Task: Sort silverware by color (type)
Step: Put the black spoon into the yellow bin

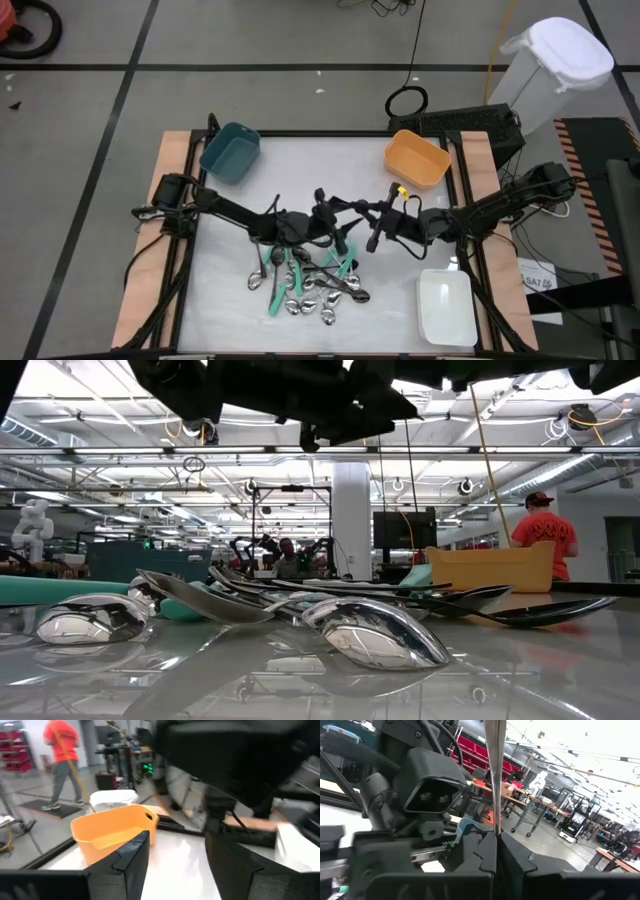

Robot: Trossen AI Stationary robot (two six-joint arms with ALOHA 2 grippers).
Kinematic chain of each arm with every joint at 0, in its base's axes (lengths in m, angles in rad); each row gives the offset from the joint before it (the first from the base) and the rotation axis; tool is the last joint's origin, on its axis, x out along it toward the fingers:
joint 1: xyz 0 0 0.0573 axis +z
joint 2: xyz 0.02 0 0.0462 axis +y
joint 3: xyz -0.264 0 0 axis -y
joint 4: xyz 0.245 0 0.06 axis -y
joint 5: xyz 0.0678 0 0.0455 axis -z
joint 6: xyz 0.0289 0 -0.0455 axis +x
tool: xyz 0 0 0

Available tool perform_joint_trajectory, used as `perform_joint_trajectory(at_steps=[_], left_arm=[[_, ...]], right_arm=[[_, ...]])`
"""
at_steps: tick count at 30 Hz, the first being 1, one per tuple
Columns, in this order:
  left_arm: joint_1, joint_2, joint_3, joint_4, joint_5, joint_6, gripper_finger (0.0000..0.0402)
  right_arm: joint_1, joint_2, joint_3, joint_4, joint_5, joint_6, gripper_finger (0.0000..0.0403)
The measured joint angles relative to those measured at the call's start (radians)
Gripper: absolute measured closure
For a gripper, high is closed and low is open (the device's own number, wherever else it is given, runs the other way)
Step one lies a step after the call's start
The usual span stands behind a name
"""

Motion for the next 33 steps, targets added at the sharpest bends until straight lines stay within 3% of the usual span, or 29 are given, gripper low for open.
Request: perform_joint_trajectory(at_steps=[21,26,33], left_arm=[[0.013,-0.001,0.0,0.095,0.023,-0.025,0.0215],[0.021,-0.001,0.0,0.095,0.036,-0.014,0.0258],[0.035,-0.001,-0.001,0.083,0.062,0.003,0.0353]], right_arm=[[0.001,0.0,0.0,0.015,-0.03,0.004,0.0399],[0.0,0.0,0.0,0.015,-0.028,0.004,0.0399],[0.0,0.0,0.0,0.014,-0.025,0.0,0.0399]])
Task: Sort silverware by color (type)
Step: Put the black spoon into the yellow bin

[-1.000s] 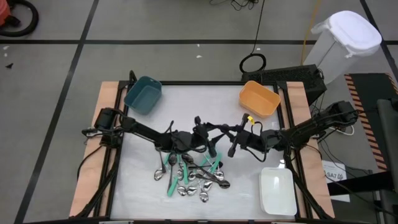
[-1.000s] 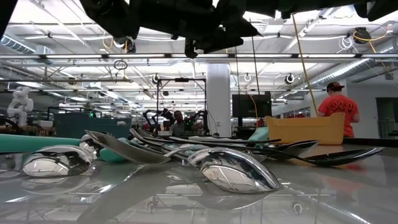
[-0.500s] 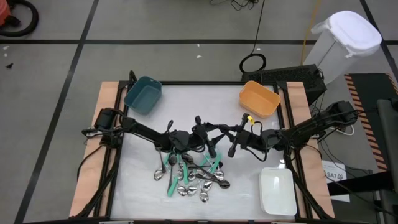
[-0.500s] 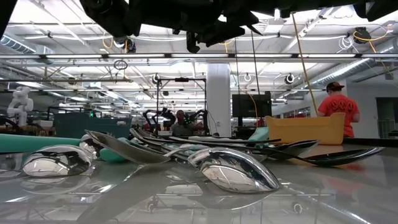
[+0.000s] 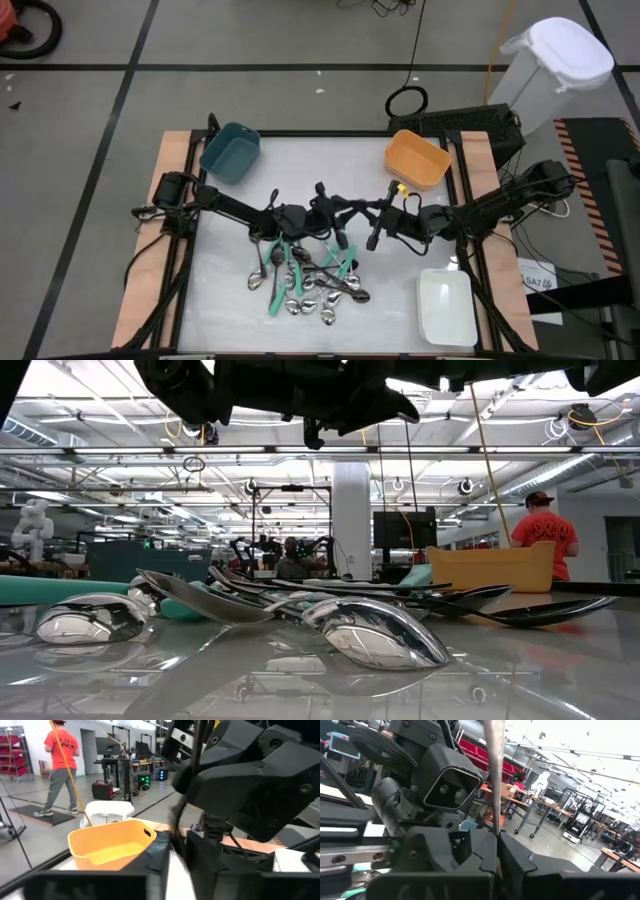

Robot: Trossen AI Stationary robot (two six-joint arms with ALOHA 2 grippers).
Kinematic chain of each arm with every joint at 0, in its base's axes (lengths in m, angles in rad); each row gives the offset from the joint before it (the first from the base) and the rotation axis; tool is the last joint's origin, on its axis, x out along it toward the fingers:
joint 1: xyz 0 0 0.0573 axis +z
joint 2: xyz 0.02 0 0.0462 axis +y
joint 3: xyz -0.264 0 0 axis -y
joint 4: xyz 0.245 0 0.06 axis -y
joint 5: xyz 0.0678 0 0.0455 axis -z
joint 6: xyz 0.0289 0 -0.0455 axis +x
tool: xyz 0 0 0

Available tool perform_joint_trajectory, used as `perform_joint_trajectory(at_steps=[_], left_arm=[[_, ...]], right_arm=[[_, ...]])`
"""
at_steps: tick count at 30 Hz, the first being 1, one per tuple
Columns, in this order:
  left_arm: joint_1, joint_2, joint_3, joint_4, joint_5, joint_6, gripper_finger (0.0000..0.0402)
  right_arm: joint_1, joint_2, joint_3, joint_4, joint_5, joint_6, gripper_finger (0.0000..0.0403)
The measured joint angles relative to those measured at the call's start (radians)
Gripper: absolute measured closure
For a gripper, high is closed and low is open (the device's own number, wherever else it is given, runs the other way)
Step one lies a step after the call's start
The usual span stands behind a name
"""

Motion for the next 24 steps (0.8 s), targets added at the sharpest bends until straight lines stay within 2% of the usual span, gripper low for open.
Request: perform_joint_trajectory(at_steps=[3,7,11,19,24], left_arm=[[0.0,-0.001,0.0,0.001,-0.002,0.025,0.0391],[0.005,-0.002,0.0,-0.042,0.001,0.029,0.0396],[0.025,-0.002,0.001,-0.125,0.032,0.01,0.0398],[0.092,0.001,-0.001,-0.381,0.157,-0.096,0.04],[0.132,0.001,-0.001,-0.516,0.28,-0.154,0.04]], right_arm=[[0.002,0.0,0.0,-0.007,-0.001,-0.007,0.04],[0.01,-0.005,-0.001,-0.044,0.019,-0.01,0.0392],[0.034,-0.008,-0.001,-0.079,0.121,0.027,0.0359],[0.079,-0.016,0.0,-0.189,0.33,0.134,0.0282],[0.08,-0.016,0.0,-0.222,0.309,0.23,0.0258]])
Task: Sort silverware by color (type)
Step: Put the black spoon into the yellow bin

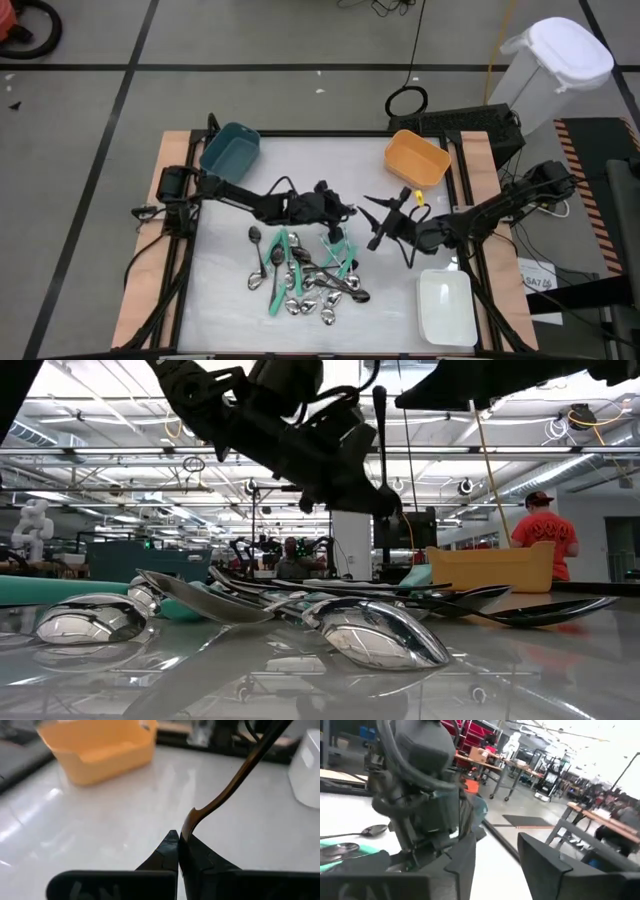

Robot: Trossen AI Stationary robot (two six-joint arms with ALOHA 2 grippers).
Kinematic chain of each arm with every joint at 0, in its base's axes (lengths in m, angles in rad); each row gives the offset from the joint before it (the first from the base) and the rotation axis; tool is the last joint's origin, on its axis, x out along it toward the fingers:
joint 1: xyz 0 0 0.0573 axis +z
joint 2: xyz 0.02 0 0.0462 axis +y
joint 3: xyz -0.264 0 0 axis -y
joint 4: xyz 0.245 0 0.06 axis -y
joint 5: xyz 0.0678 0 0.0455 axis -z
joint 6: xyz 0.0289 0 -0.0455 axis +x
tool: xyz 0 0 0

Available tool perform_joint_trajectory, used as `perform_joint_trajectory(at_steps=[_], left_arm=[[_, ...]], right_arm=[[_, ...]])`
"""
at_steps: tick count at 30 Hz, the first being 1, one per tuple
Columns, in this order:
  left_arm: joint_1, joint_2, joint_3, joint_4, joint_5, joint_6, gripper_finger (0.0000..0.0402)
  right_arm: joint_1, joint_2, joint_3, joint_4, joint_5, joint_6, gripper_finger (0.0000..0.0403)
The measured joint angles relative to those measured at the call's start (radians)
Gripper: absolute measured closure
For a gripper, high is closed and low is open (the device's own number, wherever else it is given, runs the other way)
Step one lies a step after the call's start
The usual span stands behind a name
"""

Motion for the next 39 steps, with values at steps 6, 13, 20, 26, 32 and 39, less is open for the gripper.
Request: perform_joint_trajectory(at_steps=[6,13,20,26,32,39], left_arm=[[0.001,0.0,0.0,-0.069,0.02,-0.015,0.0401],[-0.023,0.0,0.0,-0.093,0.02,-0.061,0.0401],[-0.066,0.0,0.0,-0.077,0.02,-0.088,0.0401],[-0.081,0.0,0.0,-0.064,-0.013,-0.126,0.0401],[-0.1,-0.001,0.0,-0.043,-0.144,-0.162,0.0401],[-0.104,-0.001,0.0,-0.044,-0.217,-0.181,0.0401]], right_arm=[[-0.012,0.001,0.0,-0.018,-0.082,0.144,0.0254],[-0.026,0.001,0.0,-0.085,-0.212,0.303,0.0257],[-0.027,0.001,0.0,-0.146,-0.265,0.354,0.0257],[-0.026,0.019,0.0,-0.12,-0.315,0.365,0.0257],[-0.026,0.076,0.0,-0.043,-0.268,0.373,0.0259],[-0.027,0.131,0.0,0.052,-0.208,0.328,0.0275]])
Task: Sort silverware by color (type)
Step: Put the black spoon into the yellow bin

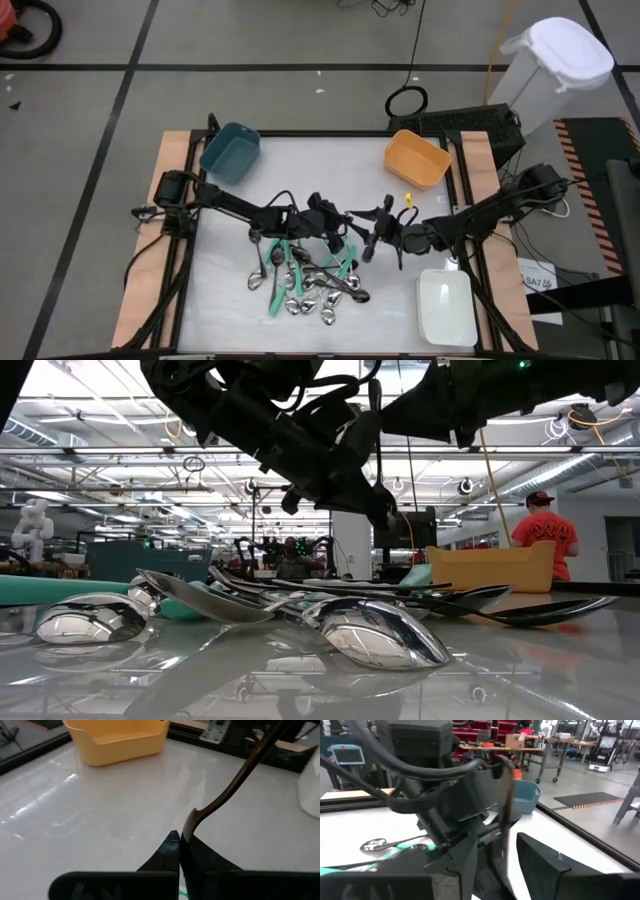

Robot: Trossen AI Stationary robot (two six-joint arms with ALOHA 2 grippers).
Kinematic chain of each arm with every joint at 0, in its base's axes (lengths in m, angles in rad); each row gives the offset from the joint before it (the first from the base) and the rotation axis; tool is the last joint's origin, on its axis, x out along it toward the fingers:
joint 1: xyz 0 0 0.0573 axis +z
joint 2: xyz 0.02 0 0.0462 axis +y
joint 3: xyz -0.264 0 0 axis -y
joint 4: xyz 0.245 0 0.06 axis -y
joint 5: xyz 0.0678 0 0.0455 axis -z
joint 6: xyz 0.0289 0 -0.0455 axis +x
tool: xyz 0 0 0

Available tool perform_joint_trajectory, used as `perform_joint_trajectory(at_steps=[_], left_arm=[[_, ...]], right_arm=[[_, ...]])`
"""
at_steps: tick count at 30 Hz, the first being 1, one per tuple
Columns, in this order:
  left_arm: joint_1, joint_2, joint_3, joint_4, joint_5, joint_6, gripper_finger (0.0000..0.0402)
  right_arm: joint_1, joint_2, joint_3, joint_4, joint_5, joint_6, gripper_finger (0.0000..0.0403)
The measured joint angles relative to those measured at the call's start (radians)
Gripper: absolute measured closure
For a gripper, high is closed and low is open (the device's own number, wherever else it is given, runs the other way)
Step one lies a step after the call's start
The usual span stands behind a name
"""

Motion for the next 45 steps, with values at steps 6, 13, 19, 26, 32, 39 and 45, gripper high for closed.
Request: perform_joint_trajectory(at_steps=[6,13,19,26,32,39,45], left_arm=[[-0.002,0.0,0.0,0.018,-0.033,0.001,0.0401],[-0.004,-0.001,0.0,0.027,-0.033,0.018,0.0401],[-0.004,-0.001,0.0,0.023,-0.075,0.02,0.0401],[-0.003,-0.001,0.0,0.037,-0.078,0.021,0.0401],[-0.004,-0.001,0.0,0.05,-0.078,0.022,0.0401],[-0.003,-0.001,0.0,0.051,-0.083,0.027,0.0401],[-0.002,-0.001,0.0,0.051,-0.084,0.027,0.0401]], right_arm=[[-0.011,0.069,0.0,0.061,0.061,-0.033,0.029],[-0.014,0.101,0.0,0.147,0.121,-0.112,0.0293],[-0.016,0.103,0.0,0.173,0.129,-0.139,0.0323],[-0.035,0.103,0.0,0.17,0.075,-0.131,0.0363],[-0.042,0.103,0.0,0.172,0.075,-0.116,0.0331],[-0.042,0.103,0.0,0.182,0.075,-0.121,0.03],[-0.043,0.103,0.0,0.185,0.061,-0.133,0.0354]])
